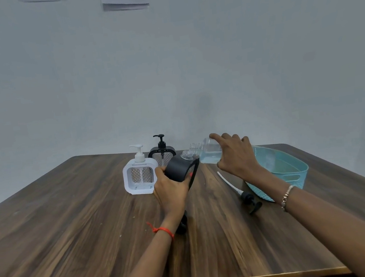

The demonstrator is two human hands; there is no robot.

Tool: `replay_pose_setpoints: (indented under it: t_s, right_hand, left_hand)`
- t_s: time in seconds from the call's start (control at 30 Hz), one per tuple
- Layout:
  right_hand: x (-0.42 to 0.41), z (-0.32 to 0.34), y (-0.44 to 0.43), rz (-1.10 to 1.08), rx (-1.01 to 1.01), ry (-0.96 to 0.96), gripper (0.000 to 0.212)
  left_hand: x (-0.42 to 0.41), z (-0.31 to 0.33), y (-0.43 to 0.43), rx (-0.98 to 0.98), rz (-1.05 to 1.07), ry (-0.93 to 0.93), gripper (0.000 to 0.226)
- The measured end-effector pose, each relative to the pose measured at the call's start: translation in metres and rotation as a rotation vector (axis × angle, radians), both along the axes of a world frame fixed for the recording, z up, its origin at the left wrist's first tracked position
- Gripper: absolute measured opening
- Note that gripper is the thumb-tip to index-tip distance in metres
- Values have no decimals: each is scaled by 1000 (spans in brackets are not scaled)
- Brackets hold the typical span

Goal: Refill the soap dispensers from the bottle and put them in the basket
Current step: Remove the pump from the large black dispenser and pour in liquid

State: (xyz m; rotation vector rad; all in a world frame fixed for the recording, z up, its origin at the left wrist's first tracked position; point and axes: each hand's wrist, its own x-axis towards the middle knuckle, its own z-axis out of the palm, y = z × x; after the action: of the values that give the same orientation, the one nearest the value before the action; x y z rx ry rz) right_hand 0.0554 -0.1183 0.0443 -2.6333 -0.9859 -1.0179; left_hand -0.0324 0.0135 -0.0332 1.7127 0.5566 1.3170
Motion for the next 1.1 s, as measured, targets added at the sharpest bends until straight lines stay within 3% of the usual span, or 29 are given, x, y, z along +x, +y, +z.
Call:
replay_pose_setpoints:
  t_s: [1.1]
  right_hand:
    - [-9, 2, 2, 8, -38, 5, 67]
  left_hand:
    - [-6, -3, 1, -3, 17, -28, 54]
